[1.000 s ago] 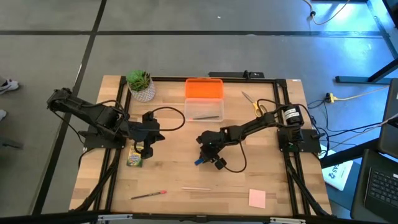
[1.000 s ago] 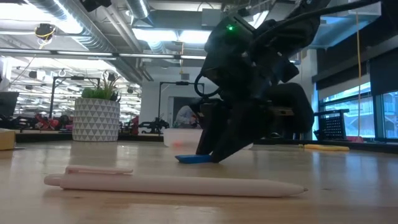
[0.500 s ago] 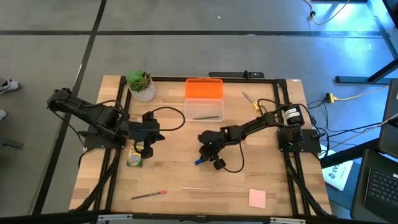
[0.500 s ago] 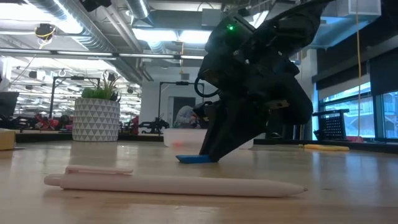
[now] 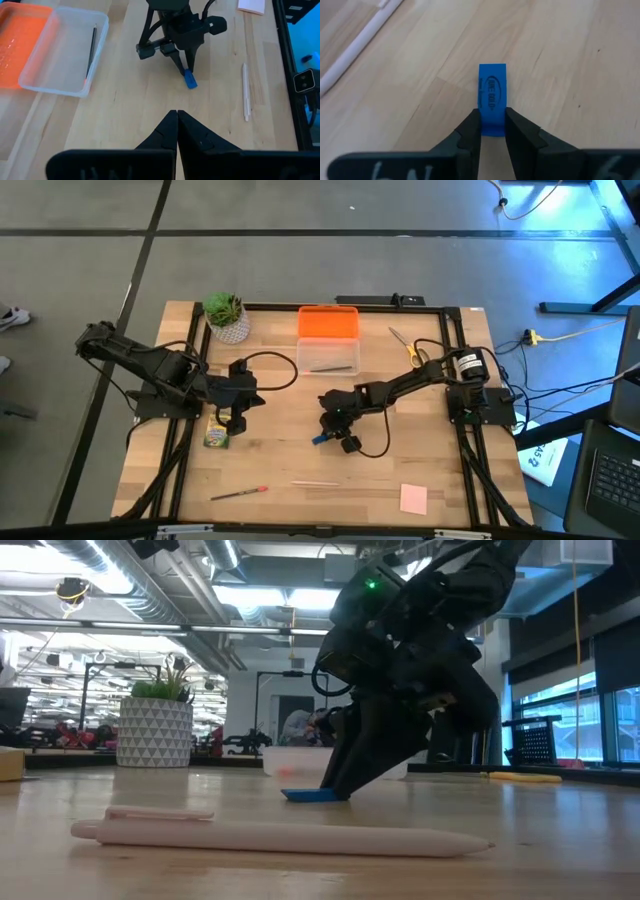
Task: Pack school essentials
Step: Put the blue eraser into the orange supply box
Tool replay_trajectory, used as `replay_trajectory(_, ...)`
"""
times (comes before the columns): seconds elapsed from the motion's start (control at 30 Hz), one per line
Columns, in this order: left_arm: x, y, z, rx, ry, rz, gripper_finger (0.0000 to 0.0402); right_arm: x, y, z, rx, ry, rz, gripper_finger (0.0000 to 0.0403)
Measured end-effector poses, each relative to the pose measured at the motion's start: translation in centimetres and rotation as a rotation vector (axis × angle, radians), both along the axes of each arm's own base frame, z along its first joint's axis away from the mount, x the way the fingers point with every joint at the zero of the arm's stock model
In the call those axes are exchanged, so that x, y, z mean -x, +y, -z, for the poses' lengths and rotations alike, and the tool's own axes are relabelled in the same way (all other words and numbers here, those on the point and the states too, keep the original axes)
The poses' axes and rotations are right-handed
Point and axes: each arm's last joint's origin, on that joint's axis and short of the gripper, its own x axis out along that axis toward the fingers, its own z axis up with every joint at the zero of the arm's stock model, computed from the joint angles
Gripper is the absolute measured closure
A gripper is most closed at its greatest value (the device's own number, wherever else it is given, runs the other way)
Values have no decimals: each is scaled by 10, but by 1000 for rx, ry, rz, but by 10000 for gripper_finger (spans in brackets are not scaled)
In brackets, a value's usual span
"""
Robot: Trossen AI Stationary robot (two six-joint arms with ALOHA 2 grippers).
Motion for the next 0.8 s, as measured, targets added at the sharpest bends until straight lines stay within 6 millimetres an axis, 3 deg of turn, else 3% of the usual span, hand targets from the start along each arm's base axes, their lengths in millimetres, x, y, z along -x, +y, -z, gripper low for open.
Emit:
replay_trajectory(0.43,0,0,0,-1,3,1,401,3,-9,-39,-65,-53,104,323)
replay_trajectory(0.8,0,0,0,-2,5,1,401,22,-59,-93,-61,-87,294,323)
